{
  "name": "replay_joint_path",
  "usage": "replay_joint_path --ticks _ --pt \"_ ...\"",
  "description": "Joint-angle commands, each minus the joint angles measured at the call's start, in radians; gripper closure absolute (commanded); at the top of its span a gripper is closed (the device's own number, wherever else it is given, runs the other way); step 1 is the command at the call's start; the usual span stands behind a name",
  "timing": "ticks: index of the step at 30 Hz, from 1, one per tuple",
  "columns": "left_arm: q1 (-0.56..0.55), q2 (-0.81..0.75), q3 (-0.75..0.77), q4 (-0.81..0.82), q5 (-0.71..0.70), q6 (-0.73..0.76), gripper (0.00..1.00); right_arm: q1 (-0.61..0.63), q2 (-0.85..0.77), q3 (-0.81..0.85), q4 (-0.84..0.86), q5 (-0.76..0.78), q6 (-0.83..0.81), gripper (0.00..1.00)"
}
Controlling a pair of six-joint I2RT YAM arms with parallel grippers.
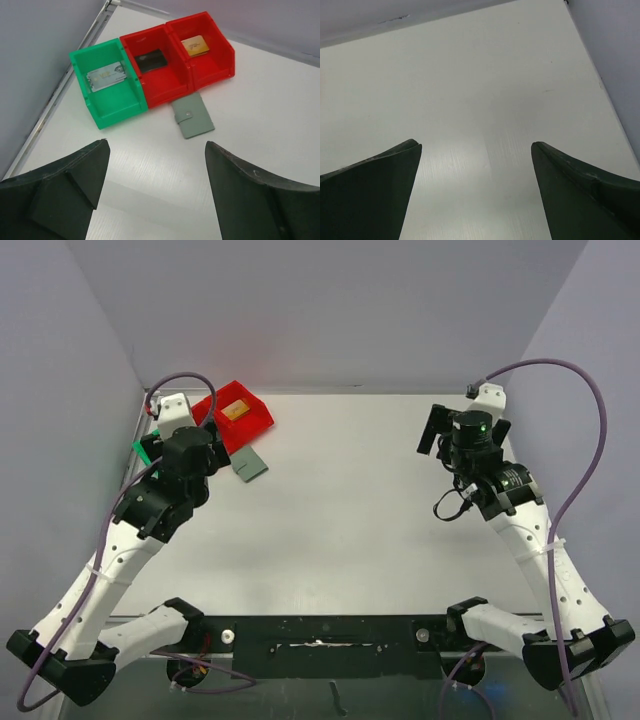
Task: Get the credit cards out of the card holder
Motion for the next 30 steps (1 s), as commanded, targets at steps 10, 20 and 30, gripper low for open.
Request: replay_joint_path --ticks 10,20,30 --pt "0.308 0.061 -0.196 0.177 0.523 0.01 0.22 -0.279 -0.063 -0.297 0.207 -0.512 0.095 0.02" --pt "0.471 0.345 -0.252 0.399 1.066 -0.192 0.17 -0.384 -0.117 -0.415 0.264 -0.717 0.142 0.02" --pt "0.438 0.617 -0.156 0.487 1.012 -0.342 0.26 -0.411 -0.151 -0.445 0.282 -0.802 0.169 0.02"
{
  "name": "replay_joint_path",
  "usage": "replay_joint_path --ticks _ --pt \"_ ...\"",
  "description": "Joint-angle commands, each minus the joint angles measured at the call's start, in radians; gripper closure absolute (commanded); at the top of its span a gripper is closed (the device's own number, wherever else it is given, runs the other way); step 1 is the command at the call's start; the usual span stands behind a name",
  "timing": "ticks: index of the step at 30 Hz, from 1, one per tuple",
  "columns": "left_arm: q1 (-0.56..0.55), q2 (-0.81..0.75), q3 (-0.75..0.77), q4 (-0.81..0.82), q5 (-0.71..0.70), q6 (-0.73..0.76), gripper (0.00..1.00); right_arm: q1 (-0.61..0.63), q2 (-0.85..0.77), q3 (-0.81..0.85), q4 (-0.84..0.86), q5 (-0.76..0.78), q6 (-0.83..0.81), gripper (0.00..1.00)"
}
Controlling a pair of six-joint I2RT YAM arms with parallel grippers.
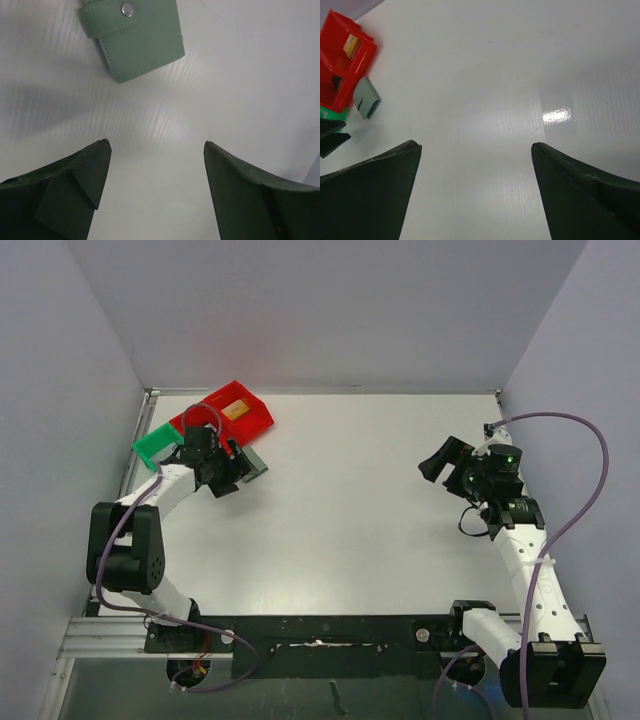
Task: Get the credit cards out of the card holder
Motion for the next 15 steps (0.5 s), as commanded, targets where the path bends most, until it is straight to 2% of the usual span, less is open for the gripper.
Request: replay_joint_path --ticks 1,6,15 --pt "-0.008 0.086 0.128 0.113 -0.021 -0.083 0.27 -0.011 -0.03 -0.004 0.054 -0.066 0.021 0.02" --pt "-0.008 0.189 0.263 0.079 -0.167 -0.061 0.32 -0.015 -0.039 0.005 0.031 -0.079 0.03 0.02" --pt "0.0 0.336 0.405 0.031 -0.213 -0.02 0.47 -0.02 -0.058 0.017 -0.012 -0.06 0.031 0.02"
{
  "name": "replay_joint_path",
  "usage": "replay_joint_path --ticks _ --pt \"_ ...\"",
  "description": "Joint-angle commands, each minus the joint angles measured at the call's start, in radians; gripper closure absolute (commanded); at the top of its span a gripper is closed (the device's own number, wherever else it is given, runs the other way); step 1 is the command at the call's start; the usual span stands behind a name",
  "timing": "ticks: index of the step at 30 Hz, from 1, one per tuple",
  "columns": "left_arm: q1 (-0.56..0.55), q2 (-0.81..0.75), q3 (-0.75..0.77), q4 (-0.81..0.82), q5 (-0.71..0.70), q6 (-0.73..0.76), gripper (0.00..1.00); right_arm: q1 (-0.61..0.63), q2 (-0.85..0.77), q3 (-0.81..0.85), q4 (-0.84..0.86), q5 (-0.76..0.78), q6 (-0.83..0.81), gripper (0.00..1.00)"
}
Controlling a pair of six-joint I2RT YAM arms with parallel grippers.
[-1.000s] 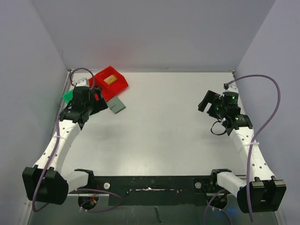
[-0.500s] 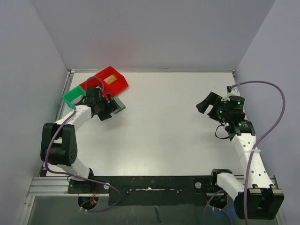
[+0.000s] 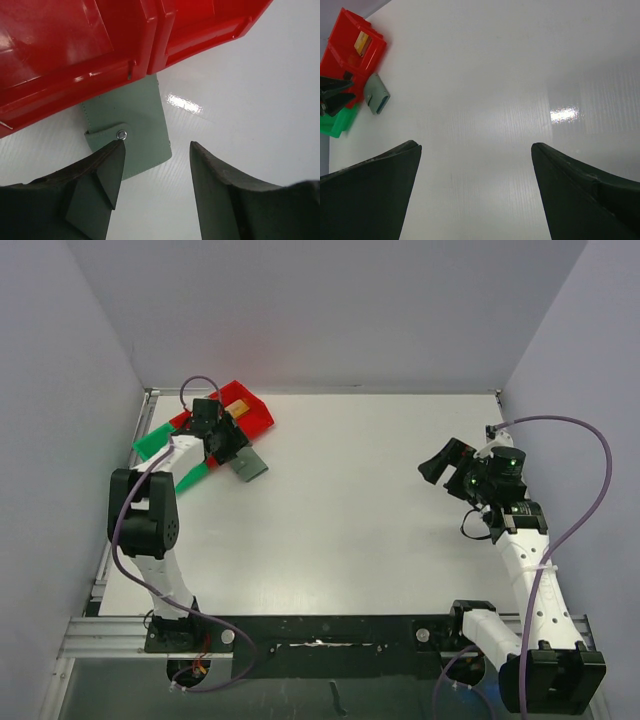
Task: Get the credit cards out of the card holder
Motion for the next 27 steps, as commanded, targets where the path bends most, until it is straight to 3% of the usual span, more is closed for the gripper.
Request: replay_joint_path --ticks 1,15,21,27 --pt "-0.001 0.073 0.106 -0.022 -0.044 0.041 0.48 -0.008 -0.026 0.018 0.005 -0.011 0.012 0.02" --pt "-0.076 0.138 0.066 -0.099 -0.198 0.155 0.5 -0.01 0.028 0.009 -0.014 -0.02 0.022 0.02" --pt "-0.126 0.139 0.027 -0.124 -0.225 0.203 0.61 -0.009 0.036 0.007 -0.02 -0.02 0.023 0.02" --pt "-0.183 0.142 -0.001 -0.162 -0.216 0.247 0.66 -0.01 0.038 0.005 -0.02 -0.015 0.027 0.03"
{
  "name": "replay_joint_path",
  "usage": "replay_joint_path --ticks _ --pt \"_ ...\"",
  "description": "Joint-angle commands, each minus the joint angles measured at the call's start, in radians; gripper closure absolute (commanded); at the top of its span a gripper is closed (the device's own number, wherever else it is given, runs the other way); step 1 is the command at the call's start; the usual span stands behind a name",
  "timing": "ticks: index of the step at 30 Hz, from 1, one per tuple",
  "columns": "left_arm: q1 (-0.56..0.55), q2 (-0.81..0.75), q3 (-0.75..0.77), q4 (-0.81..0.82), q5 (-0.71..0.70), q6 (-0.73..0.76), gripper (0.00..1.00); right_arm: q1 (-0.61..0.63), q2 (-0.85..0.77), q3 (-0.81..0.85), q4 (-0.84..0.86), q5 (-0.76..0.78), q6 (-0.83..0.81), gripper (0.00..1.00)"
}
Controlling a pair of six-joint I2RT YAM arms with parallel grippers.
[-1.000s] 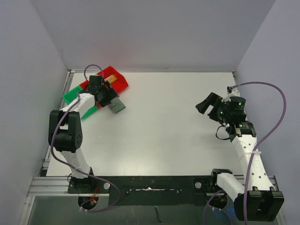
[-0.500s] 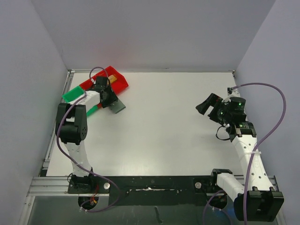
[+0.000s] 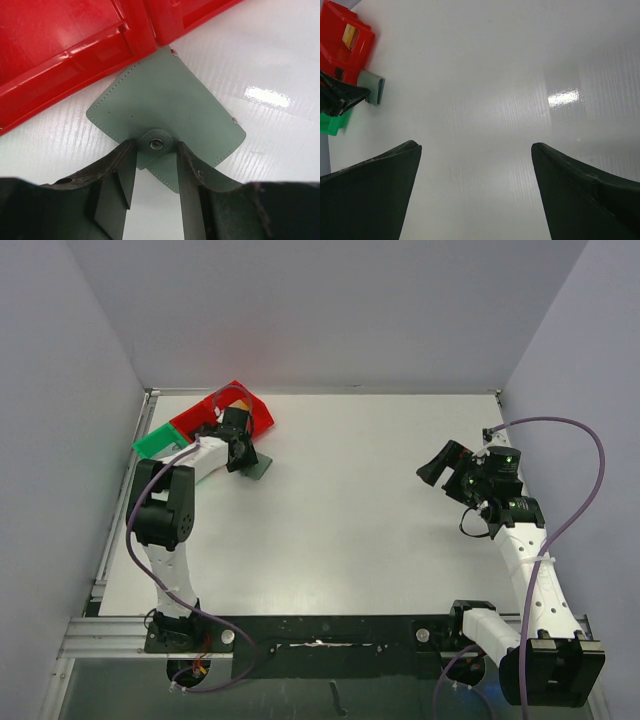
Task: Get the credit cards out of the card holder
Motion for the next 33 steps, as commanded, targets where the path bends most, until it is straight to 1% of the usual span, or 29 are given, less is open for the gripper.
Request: replay_joint_path --ticks 1,7,12,17,19,23,24,26,28,30,33 --pt "-0.064 0.016 -0.052 -0.083 0.039 0.041 0.66 -0.006 -0.001 0.004 0.019 -0.015 0.007 0.02" --pt "-0.152 -0.027 -0.116 -0.092 0.043 0.054 0.66 -0.005 0.003 0.001 0.019 -0.014 0.007 0.02" --pt "-0.257 -0.103 -0.191 -0.075 0.058 0.068 0.66 -0.005 0.002 -0.005 0.023 -0.012 0.007 0.02" --pt "-0.386 -0.231 -0.306 -0.008 0.103 0.06 0.65 -0.006 -0.003 -0.012 0.04 -0.036 0.002 0.02" --pt "-0.443 -0.296 -0.359 0.037 0.148 0.055 0.64 -0.008 -0.003 -0.023 0.064 -0.057 0.01 0.02" --pt "-0.5 -0.433 -0.412 0.098 0.165 0.04 0.61 -0.011 0.011 -0.055 0.13 -0.131 0.035 0.02" --pt "-0.5 -0.467 -0.42 0.099 0.157 0.032 0.59 -0.007 0.016 -0.064 0.154 -0.157 0.04 0.02" --pt "-0.5 -0.559 -0.434 0.106 0.124 0.023 0.49 -0.004 0.034 -0.09 0.208 -0.228 0.059 0.01" --pt "-0.493 -0.626 -0.446 0.113 0.074 0.018 0.37 0.014 0.055 -0.106 0.264 -0.273 0.076 0.05" --pt "-0.476 -0.707 -0.455 0.109 0.028 0.018 0.28 0.054 0.089 -0.097 0.285 -0.259 0.087 0.06" --pt "-0.401 -0.796 -0.476 0.099 0.005 -0.002 0.19 0.138 0.164 -0.048 0.262 -0.183 0.065 0.08"
